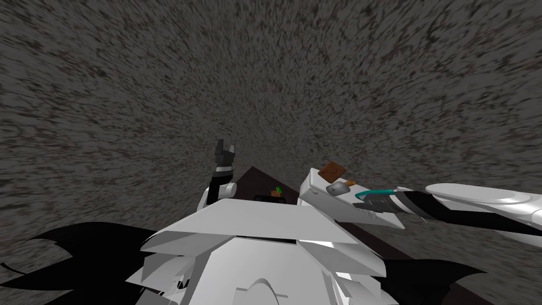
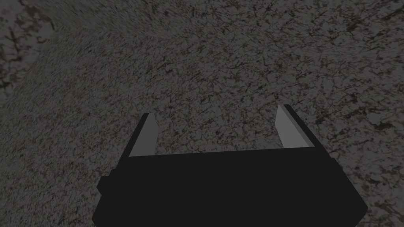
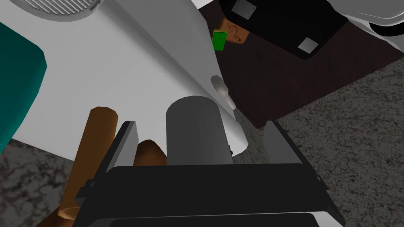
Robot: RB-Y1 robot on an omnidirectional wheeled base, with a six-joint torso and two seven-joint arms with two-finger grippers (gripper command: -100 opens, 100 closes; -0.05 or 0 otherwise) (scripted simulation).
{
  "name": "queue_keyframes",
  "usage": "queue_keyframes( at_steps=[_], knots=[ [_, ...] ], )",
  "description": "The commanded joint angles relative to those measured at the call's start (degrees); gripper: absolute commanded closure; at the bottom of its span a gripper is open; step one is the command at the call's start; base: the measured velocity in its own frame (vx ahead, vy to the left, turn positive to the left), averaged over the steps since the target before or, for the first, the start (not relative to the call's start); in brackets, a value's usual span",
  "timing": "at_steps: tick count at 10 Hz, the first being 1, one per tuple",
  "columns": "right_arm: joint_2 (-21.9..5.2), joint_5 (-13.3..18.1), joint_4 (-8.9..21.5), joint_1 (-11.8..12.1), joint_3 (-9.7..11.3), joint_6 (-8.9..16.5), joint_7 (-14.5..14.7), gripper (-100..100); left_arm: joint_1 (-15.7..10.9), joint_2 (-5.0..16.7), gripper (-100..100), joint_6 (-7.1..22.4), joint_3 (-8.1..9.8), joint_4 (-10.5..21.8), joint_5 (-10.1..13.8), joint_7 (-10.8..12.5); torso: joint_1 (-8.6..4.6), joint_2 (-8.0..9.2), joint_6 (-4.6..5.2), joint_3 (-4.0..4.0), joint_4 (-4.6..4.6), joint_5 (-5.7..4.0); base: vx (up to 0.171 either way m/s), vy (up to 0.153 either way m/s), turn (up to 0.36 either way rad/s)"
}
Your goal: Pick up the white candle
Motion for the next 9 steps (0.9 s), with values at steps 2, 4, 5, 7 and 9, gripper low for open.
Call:
queue_keyframes(
  at_steps=[2,4,5,7,9],
  knots=[
    [-0.5,1.4,0.4,-0.5,-0.3,-0.3,-0.4,-100,0.0,0.0,0,0.0,0.00,0.0,0.0,0.0,-0.07,0.13,0.02,0.08,0.04,-0.03,0.011,0.011,-0.013],
    [-0.8,1.5,0.4,-0.6,-0.3,-0.4,-0.4,-100,0.0,0.0,0,0.0,0.00,0.0,0.0,0.0,-0.10,0.18,0.02,0.12,0.05,-0.04,0.022,0.001,0.031],
    [-0.8,1.5,0.4,-0.6,-0.3,-0.4,-0.4,-100,0.0,0.0,0,0.0,0.00,0.0,0.0,0.0,-0.14,0.16,0.01,0.10,0.04,-0.05,0.018,0.003,0.028],
    [-0.8,1.5,0.4,-0.6,-0.3,-0.4,-0.4,-100,0.0,0.0,0,0.0,0.00,0.0,0.0,0.0,-0.10,0.18,0.02,0.11,0.05,-0.04,0.005,0.006,0.006],
    [0.9,2.0,0.7,-0.3,0.2,0.5,0.1,-100,0.0,0.0,0,0.0,0.00,0.0,0.0,0.0,-0.13,0.26,0.03,0.16,0.07,-0.05,0.004,-0.001,0.023]
  ],
)
